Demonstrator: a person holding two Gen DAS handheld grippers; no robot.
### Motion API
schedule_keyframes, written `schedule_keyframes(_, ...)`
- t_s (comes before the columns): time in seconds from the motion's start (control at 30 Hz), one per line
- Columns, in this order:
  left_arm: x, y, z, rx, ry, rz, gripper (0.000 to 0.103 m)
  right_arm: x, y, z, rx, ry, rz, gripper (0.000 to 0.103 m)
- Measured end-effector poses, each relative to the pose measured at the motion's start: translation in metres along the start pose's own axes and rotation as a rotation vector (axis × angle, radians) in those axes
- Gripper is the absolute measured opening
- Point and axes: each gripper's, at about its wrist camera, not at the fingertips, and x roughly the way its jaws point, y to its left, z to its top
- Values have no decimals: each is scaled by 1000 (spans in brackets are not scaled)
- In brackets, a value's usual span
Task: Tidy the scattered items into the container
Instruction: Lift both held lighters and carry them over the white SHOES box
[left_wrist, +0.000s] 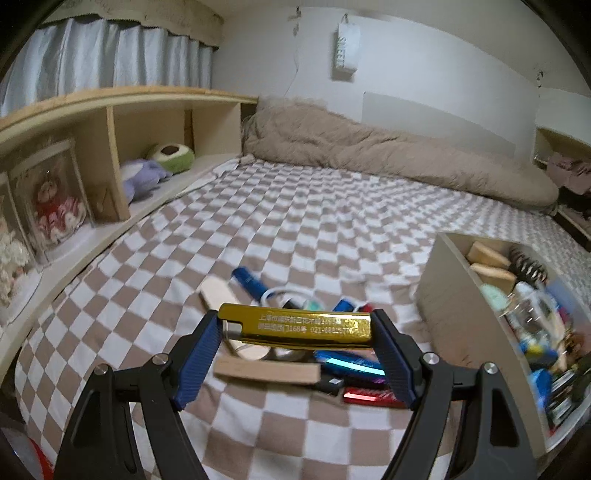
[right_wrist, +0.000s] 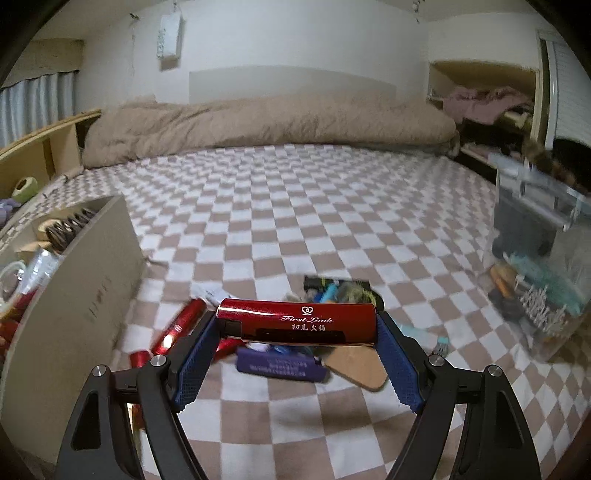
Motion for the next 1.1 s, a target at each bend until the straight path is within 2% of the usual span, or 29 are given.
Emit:
schedule_keyframes(0.57,-47,-60,47,26,-100,-79,81,-59,35,45,-35,-101,99,83)
schedule_keyframes(1.1,-53,-141,65,36,-112,-226,81,-85,85,64,-139,-153,215,83)
